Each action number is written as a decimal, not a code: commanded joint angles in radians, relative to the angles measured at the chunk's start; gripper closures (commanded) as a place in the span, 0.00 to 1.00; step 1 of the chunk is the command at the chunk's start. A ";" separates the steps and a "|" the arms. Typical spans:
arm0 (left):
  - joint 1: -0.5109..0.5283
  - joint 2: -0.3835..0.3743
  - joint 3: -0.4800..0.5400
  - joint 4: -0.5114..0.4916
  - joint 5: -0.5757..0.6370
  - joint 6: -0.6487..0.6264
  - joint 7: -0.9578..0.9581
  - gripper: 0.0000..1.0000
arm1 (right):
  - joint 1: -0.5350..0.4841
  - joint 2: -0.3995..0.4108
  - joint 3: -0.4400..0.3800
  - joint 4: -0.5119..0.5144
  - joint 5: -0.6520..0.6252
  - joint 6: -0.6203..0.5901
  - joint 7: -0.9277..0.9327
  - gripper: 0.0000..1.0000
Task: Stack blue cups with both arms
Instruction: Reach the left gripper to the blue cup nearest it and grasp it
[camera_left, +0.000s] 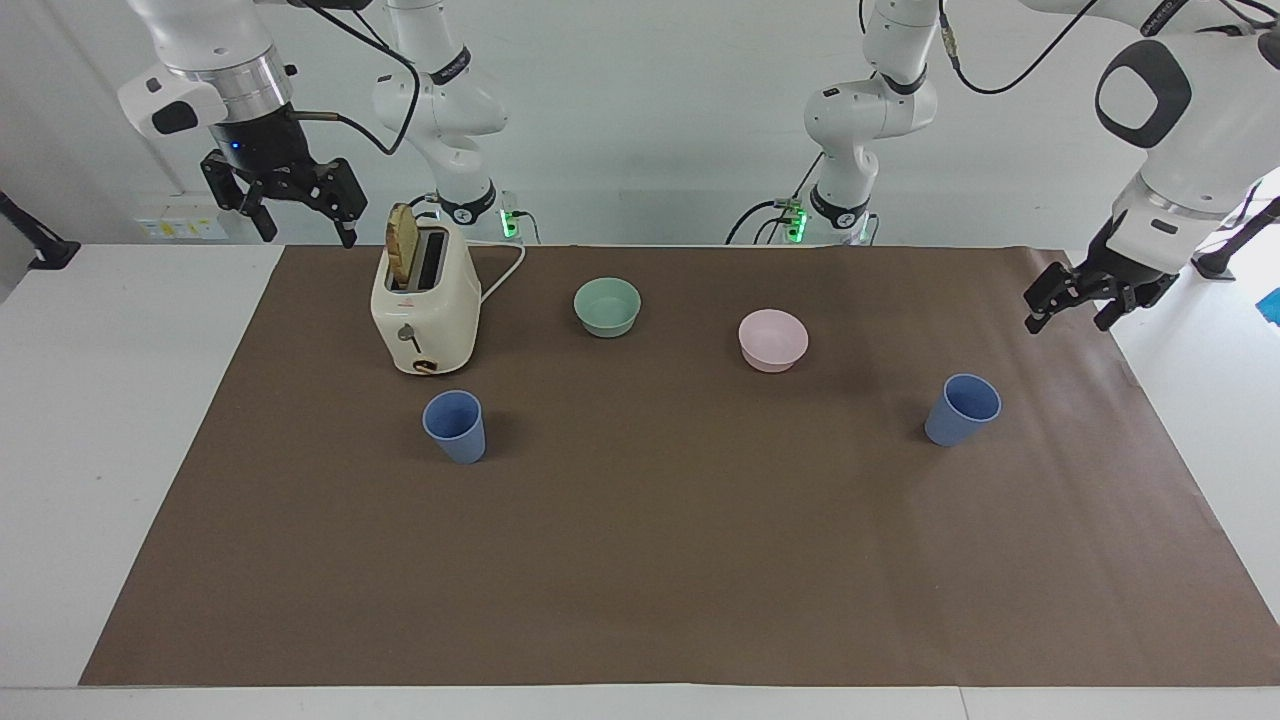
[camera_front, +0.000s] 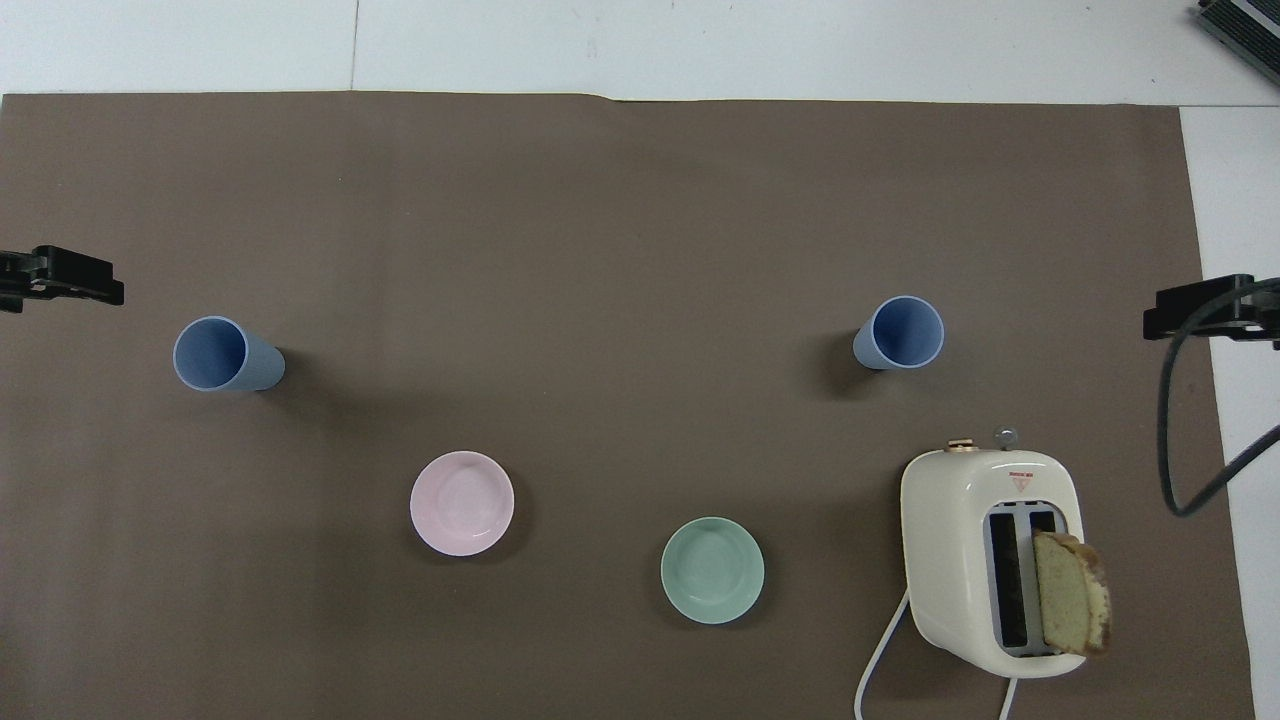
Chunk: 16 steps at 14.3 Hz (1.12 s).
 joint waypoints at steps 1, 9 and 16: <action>0.037 0.017 -0.006 -0.101 -0.005 0.106 0.011 0.00 | -0.008 -0.023 0.004 -0.027 0.004 0.003 -0.013 0.00; 0.008 0.015 -0.008 -0.282 -0.006 0.241 0.029 0.00 | -0.008 -0.023 0.004 -0.027 0.004 0.005 -0.013 0.00; 0.014 0.015 -0.008 -0.319 -0.029 0.261 0.053 0.23 | -0.008 -0.023 0.004 -0.025 0.004 0.005 -0.013 0.00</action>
